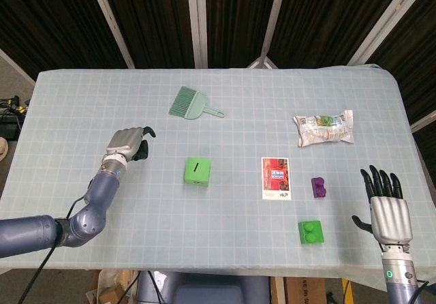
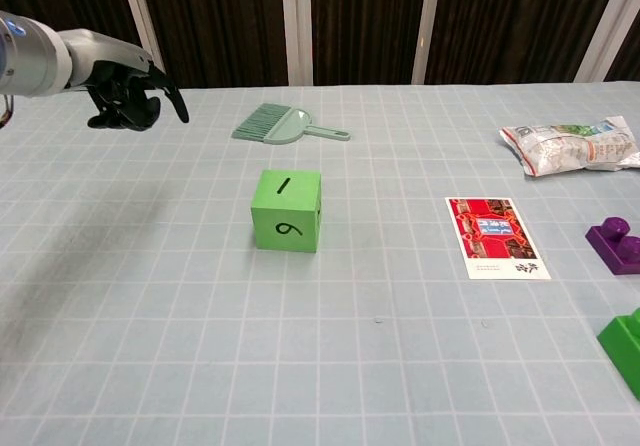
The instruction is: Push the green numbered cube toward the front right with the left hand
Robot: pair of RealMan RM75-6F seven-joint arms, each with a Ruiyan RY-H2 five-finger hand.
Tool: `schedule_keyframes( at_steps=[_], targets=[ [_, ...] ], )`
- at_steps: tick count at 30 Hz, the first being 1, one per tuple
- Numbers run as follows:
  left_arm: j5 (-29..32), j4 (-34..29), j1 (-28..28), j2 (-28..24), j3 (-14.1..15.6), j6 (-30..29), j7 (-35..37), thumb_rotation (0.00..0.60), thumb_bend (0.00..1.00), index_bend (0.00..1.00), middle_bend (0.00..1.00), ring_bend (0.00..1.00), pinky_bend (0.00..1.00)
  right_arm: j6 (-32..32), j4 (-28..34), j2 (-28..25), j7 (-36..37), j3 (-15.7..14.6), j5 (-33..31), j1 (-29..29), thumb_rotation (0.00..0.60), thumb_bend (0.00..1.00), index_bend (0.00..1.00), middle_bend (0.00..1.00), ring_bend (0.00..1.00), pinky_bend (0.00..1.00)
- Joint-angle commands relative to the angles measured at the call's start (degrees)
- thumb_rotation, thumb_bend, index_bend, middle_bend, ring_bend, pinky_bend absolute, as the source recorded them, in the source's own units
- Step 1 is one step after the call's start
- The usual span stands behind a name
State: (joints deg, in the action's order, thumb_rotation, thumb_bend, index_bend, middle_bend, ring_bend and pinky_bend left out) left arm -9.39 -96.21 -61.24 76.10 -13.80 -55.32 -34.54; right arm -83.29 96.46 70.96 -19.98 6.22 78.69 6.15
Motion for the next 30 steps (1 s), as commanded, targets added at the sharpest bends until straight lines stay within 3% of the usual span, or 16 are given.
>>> schedule_keyframes(
  at_steps=[1,5,30],
  targets=[
    [-3.34,2.0,-0.23,4.21,-0.93,-3.4,2.42,0.6,0.99,0.31,0.85,0.8,0.8,-0.2,0.04,-0.12,0.24,-0.02,0.09,-0.08,0.6,0.07,0.08,0.0,0.0,0.0],
    [-6.46,4.22,-0.06,7.33,-0.76,-4.96,3.16,0.6,0.99,0.32,0.86,0.8,0.81,-0.48,0.04,-0.26,0.55,0.05,0.03,-0.18,0.6,0.07,0.08,0.0,0.0,0.0],
    [-15.17,12.73,0.5,16.68,-0.18,-0.39,5.43,0.6,0.99,0.34,0.86,0.8,0.81,-0.48,-0.12,-0.06,0.26,0.05,-0.51,0.02,0.6,0.07,0.08,0.0,0.0,0.0]
  ],
)
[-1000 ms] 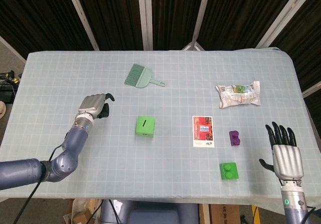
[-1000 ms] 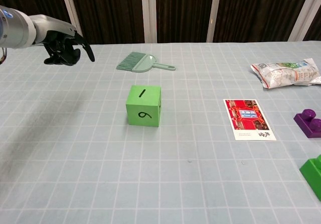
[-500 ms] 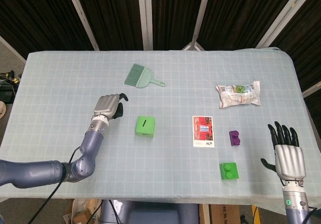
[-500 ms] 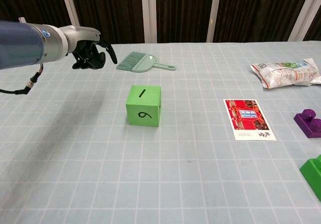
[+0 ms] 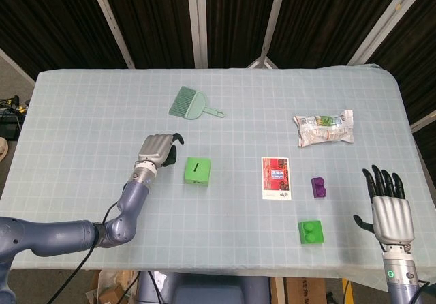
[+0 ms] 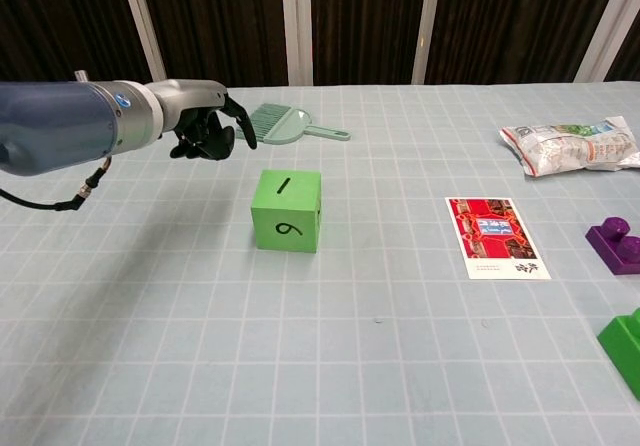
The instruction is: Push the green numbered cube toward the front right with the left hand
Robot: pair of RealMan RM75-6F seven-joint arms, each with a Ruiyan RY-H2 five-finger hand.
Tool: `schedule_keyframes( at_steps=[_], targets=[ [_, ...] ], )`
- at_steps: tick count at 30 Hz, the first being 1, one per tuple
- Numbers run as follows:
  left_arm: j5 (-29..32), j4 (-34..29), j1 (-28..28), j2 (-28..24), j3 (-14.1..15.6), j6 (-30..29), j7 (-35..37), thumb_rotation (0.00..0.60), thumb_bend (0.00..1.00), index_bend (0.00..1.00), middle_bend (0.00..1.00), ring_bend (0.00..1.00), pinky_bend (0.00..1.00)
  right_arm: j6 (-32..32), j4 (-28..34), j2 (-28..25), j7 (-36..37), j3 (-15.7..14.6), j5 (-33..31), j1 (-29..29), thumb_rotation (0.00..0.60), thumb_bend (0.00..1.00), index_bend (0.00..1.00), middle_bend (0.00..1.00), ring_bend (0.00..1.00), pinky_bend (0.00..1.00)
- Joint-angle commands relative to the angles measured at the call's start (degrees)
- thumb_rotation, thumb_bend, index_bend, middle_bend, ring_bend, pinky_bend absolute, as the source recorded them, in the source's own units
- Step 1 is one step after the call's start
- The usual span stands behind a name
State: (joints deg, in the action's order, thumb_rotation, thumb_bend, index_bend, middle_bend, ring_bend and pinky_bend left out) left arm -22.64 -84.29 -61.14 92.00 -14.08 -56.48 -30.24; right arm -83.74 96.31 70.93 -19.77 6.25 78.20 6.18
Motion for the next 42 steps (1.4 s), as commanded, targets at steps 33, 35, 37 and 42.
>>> schedule_keyframes(
  at_steps=[33,35,37,42],
  targets=[
    [-11.4,3.2,3.3,4.99,-0.11,3.22,5.18,0.6,1.0,0.36,0.86,0.8,0.81,-1.13,0.51,-0.93,1.41,0.16,-0.15,-0.65,0.6,0.07,0.08,0.0,0.0,0.0],
    [-10.32,2.34,3.49,4.4,-0.46,3.74,5.32,0.6,1.0,0.37,0.86,0.8,0.81,-0.89,0.51,-0.93,1.42,0.12,-0.25,-0.58,0.6,0.07,0.08,0.0,0.0,0.0],
    [-9.56,1.66,3.52,3.8,-0.59,4.04,5.08,0.6,1.0,0.37,0.86,0.8,0.81,-0.68,0.47,-0.89,1.38,0.14,-0.41,-0.5,0.6,0.07,0.08,0.0,0.0,0.0],
    [-7.37,0.21,3.13,2.32,0.12,4.46,2.79,0.6,1.0,0.37,0.86,0.8,0.81,-0.74,0.56,-0.9,1.36,0.16,-0.43,-0.51,0.6,0.07,0.08,0.0,0.0,0.0]
  ],
)
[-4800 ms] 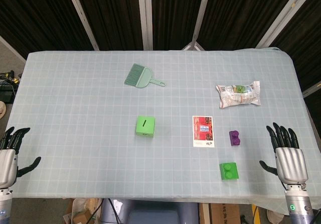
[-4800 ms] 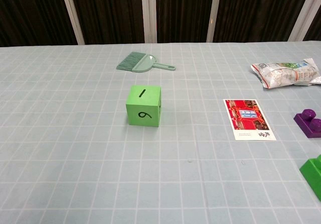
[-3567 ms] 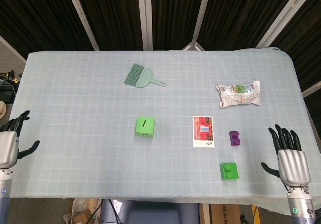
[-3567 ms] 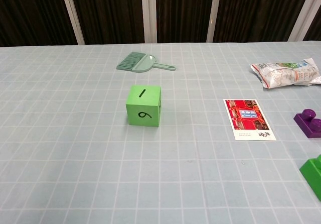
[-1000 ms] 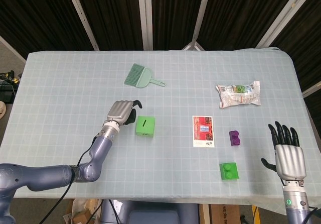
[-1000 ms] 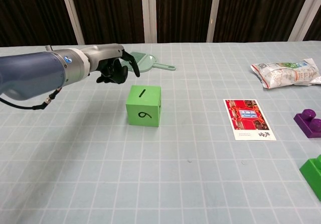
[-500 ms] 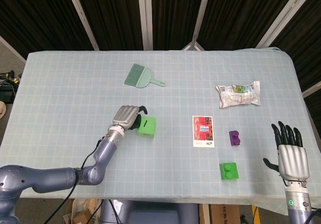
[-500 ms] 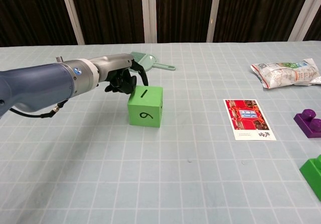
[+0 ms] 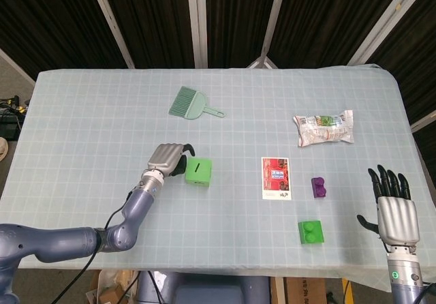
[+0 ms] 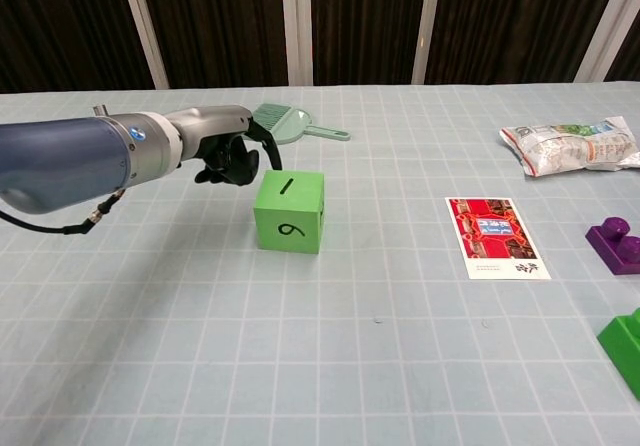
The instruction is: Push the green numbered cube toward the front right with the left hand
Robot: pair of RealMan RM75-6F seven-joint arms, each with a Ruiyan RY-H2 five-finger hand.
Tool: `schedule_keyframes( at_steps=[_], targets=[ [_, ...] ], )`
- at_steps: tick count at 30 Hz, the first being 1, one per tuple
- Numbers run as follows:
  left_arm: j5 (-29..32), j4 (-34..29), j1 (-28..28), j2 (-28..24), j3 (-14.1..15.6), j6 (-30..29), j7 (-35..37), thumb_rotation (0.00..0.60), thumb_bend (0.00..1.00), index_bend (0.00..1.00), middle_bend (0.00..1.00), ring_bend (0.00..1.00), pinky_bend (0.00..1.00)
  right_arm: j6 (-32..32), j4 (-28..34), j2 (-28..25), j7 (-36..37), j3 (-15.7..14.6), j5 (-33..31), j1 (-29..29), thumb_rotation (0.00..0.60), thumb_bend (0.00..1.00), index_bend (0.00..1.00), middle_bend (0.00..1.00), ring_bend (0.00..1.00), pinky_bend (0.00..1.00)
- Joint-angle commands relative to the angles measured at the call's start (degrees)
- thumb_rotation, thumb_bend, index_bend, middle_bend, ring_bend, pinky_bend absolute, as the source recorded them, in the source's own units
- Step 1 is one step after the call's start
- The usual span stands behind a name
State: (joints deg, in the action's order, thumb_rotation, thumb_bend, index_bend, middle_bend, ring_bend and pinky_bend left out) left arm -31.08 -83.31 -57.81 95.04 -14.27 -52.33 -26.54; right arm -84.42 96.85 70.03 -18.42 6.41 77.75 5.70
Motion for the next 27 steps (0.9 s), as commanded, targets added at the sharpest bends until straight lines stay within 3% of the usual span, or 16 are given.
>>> schedule_keyframes(
  at_steps=[1,14,27],
  targets=[
    [1.45,-1.09,-0.22,-0.98,0.37,0.44,-1.1,0.6,1.0,0.37,0.86,0.8,0.81,-0.13,0.05,-0.04,0.05,-0.01,0.07,-0.06,0.6,0.07,0.08,0.0,0.0,0.0],
    [3.06,-3.76,-0.43,-3.67,1.57,1.18,-2.31,0.6,1.0,0.39,0.86,0.8,0.81,-0.05,0.13,-0.06,0.15,0.07,-0.2,-0.06,0.6,0.07,0.08,0.0,0.0,0.0],
    [3.25,-8.21,-0.71,-6.69,4.68,2.92,-3.62,0.6,1.0,0.39,0.86,0.8,0.81,0.07,0.4,0.13,-0.48,0.12,-0.64,0.02,0.6,0.07,0.08,0.0,0.0,0.0]
  ],
)
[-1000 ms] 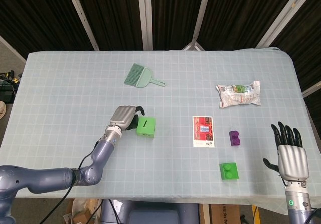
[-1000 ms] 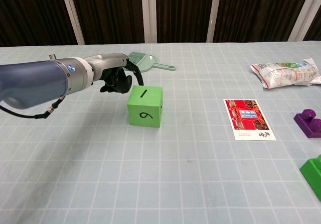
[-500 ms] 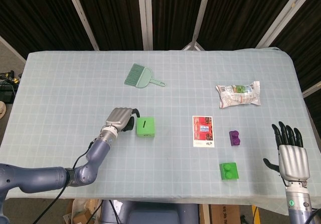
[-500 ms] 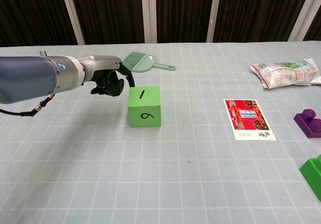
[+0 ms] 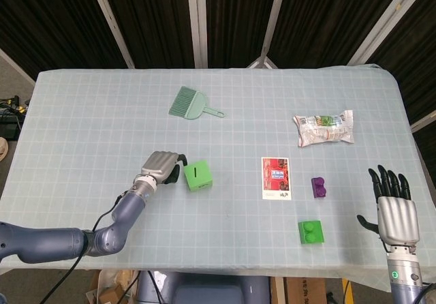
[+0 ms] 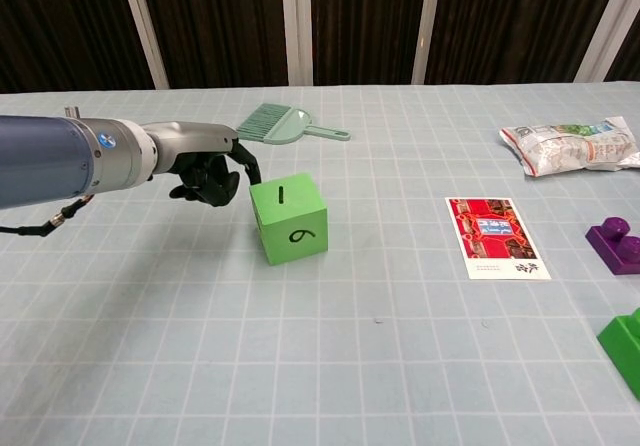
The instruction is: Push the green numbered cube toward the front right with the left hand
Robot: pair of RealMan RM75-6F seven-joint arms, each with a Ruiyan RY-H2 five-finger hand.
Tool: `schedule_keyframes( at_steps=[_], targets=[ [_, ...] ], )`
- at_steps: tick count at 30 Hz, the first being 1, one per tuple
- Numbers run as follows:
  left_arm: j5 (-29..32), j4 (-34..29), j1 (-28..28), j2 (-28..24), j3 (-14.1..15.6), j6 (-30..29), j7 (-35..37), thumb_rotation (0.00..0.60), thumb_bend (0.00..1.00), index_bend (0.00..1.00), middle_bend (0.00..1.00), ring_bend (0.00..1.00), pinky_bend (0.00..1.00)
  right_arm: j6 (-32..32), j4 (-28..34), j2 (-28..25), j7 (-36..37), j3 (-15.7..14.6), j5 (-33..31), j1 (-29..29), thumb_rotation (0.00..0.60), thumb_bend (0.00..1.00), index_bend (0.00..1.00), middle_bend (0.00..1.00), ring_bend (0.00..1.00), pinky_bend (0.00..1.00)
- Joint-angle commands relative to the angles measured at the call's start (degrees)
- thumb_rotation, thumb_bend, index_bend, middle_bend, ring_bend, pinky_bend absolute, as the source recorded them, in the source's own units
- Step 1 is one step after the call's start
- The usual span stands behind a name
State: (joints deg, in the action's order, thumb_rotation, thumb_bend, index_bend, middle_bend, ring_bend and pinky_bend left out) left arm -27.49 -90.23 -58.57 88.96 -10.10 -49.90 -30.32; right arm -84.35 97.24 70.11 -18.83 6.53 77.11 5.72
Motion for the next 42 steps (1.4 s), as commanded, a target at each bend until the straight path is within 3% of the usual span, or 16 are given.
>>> schedule_keyframes(
  at_steps=[1,23,42],
  targets=[
    [-0.49,-1.55,0.05,-0.77,0.67,0.5,0.2,0.6,1.0,0.39,0.86,0.8,0.81,0.02,0.02,0.06,-0.1,-0.02,-0.02,0.02,0.6,0.07,0.08,0.0,0.0,0.0],
    [-6.55,-4.51,0.02,0.5,3.43,0.12,1.14,0.6,1.0,0.41,0.86,0.8,0.81,0.34,0.3,0.03,-0.58,0.0,-0.72,0.1,0.6,0.07,0.08,0.0,0.0,0.0],
    [-11.07,-6.78,-0.63,2.38,3.55,0.97,3.25,0.6,1.0,0.41,0.86,0.8,0.81,0.87,0.34,0.04,-0.96,0.09,-1.68,0.29,0.6,0.07,0.08,0.0,0.0,0.0]
  ],
)
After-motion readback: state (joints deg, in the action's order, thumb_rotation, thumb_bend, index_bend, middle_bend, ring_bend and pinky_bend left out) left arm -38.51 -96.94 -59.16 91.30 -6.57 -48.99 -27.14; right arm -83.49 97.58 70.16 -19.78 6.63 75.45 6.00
